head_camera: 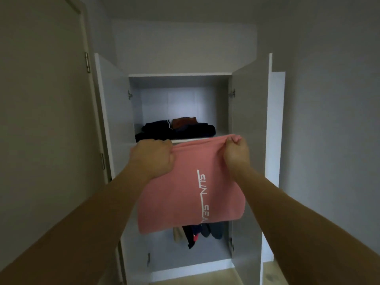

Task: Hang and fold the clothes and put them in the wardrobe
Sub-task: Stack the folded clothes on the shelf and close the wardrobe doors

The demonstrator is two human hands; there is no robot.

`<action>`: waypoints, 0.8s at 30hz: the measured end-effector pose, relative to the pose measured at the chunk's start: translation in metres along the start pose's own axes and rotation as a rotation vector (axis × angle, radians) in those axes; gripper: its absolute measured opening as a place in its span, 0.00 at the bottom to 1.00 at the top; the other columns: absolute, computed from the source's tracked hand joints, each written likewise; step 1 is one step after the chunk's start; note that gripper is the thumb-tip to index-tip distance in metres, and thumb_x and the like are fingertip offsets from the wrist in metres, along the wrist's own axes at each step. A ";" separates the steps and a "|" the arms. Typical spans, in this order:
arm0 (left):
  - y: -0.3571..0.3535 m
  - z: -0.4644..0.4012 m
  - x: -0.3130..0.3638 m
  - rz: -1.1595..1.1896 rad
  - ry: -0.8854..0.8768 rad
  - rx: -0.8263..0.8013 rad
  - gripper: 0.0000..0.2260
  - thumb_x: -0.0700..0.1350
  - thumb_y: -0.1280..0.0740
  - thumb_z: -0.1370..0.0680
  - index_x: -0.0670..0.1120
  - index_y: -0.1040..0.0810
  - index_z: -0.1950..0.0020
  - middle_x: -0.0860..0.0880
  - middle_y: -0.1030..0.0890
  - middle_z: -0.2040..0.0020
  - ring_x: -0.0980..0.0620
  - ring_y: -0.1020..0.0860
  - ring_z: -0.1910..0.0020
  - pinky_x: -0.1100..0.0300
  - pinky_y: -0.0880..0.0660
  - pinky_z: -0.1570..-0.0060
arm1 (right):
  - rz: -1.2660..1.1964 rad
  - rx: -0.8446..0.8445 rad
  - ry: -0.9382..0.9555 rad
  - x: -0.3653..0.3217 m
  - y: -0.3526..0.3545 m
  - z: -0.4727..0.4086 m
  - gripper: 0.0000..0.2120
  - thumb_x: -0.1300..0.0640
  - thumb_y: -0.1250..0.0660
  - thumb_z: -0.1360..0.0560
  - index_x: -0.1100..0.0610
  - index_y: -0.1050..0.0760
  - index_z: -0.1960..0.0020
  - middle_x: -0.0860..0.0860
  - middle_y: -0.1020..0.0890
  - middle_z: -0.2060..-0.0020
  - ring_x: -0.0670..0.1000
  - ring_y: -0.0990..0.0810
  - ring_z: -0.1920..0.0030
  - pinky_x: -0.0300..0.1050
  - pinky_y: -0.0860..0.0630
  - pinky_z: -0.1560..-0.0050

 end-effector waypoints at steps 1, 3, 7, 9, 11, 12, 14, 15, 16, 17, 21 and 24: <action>-0.022 -0.019 -0.009 0.002 0.009 -0.011 0.18 0.50 0.53 0.26 0.44 0.26 0.54 0.47 0.22 0.62 0.47 0.26 0.67 0.59 0.36 0.69 | 0.011 -0.001 -0.004 0.008 -0.018 -0.023 0.06 0.58 0.45 0.19 0.57 0.30 0.47 0.53 0.23 0.50 0.53 0.25 0.49 0.46 0.31 0.47; -0.065 -0.061 -0.028 0.001 0.059 -0.014 0.14 0.47 0.49 0.24 0.43 0.26 0.54 0.46 0.20 0.60 0.47 0.28 0.67 0.58 0.38 0.68 | 0.021 0.009 0.012 0.024 -0.049 -0.071 0.03 0.59 0.45 0.19 0.55 0.33 0.47 0.50 0.25 0.53 0.52 0.26 0.50 0.43 0.35 0.50; -0.154 -0.136 -0.051 -0.122 0.218 -0.149 0.09 0.42 0.46 0.22 0.45 0.27 0.50 0.46 0.21 0.52 0.47 0.27 0.57 0.53 0.36 0.55 | 0.075 -0.102 0.157 0.060 -0.102 -0.160 0.19 0.62 0.47 0.20 0.46 0.41 0.33 0.47 0.28 0.54 0.46 0.25 0.55 0.39 0.33 0.60; -0.196 -0.169 -0.061 -0.127 0.301 -0.169 0.10 0.40 0.45 0.23 0.43 0.25 0.48 0.44 0.20 0.49 0.44 0.25 0.50 0.52 0.36 0.45 | 0.229 -0.205 0.267 0.076 -0.127 -0.203 0.16 0.59 0.48 0.19 0.42 0.37 0.36 0.52 0.29 0.49 0.46 0.27 0.56 0.41 0.33 0.59; -0.233 -0.199 -0.076 -0.100 0.405 -0.169 0.10 0.39 0.45 0.24 0.42 0.26 0.47 0.42 0.20 0.48 0.43 0.24 0.48 0.52 0.35 0.43 | 0.327 -0.272 0.313 0.089 -0.158 -0.248 0.10 0.55 0.50 0.17 0.44 0.34 0.43 0.53 0.32 0.47 0.46 0.29 0.58 0.44 0.34 0.55; -0.249 -0.216 -0.086 -0.095 0.448 -0.153 0.11 0.39 0.45 0.23 0.42 0.26 0.46 0.42 0.20 0.47 0.43 0.24 0.48 0.52 0.34 0.44 | 0.335 -0.292 0.336 0.093 -0.176 -0.272 0.08 0.54 0.50 0.17 0.45 0.33 0.45 0.53 0.32 0.46 0.45 0.30 0.58 0.44 0.34 0.53; -0.276 -0.251 -0.111 -0.127 0.525 -0.152 0.13 0.39 0.45 0.22 0.41 0.26 0.42 0.41 0.20 0.44 0.42 0.23 0.45 0.52 0.33 0.43 | 0.318 -0.319 0.373 0.095 -0.216 -0.316 0.07 0.53 0.50 0.17 0.47 0.33 0.46 0.53 0.33 0.46 0.46 0.30 0.58 0.44 0.34 0.52; -0.287 -0.267 -0.124 -0.144 0.559 -0.159 0.14 0.39 0.46 0.22 0.41 0.26 0.40 0.40 0.21 0.42 0.42 0.24 0.43 0.51 0.32 0.42 | 0.303 -0.331 0.385 0.096 -0.235 -0.336 0.08 0.53 0.50 0.17 0.48 0.33 0.46 0.53 0.32 0.46 0.48 0.28 0.56 0.44 0.34 0.51; -0.298 -0.287 -0.139 -0.160 0.583 -0.157 0.15 0.40 0.46 0.21 0.40 0.27 0.39 0.39 0.22 0.41 0.41 0.24 0.41 0.51 0.32 0.41 | 0.284 -0.341 0.393 0.095 -0.256 -0.358 0.08 0.53 0.50 0.17 0.48 0.33 0.46 0.53 0.32 0.46 0.50 0.28 0.54 0.44 0.33 0.51; -0.305 -0.304 -0.152 -0.173 0.599 -0.143 0.15 0.40 0.47 0.21 0.40 0.27 0.38 0.39 0.22 0.40 0.41 0.25 0.41 0.51 0.33 0.41 | 0.268 -0.351 0.398 0.093 -0.274 -0.376 0.08 0.53 0.50 0.17 0.49 0.33 0.45 0.53 0.32 0.46 0.51 0.27 0.53 0.44 0.32 0.51; -0.341 -0.370 -0.213 -0.258 0.661 -0.080 0.16 0.40 0.47 0.22 0.39 0.26 0.38 0.38 0.23 0.39 0.40 0.26 0.40 0.51 0.34 0.39 | 0.230 -0.370 0.415 0.088 -0.354 -0.449 0.08 0.55 0.51 0.17 0.51 0.34 0.44 0.55 0.30 0.44 0.46 0.29 0.58 0.43 0.32 0.57; -0.377 -0.414 -0.259 -0.360 0.671 -0.079 0.18 0.41 0.48 0.21 0.40 0.26 0.36 0.39 0.23 0.38 0.40 0.28 0.37 0.48 0.38 0.34 | 0.226 -0.380 0.412 0.093 -0.412 -0.494 0.08 0.58 0.51 0.18 0.52 0.35 0.44 0.56 0.30 0.42 0.46 0.29 0.58 0.44 0.31 0.56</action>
Point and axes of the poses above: each hand's wrist, its own z-axis away from the middle knuckle, its own y-axis out of the back of the hand, x = y × z, the point moved 2 cm from there along -z, towards the middle knuckle
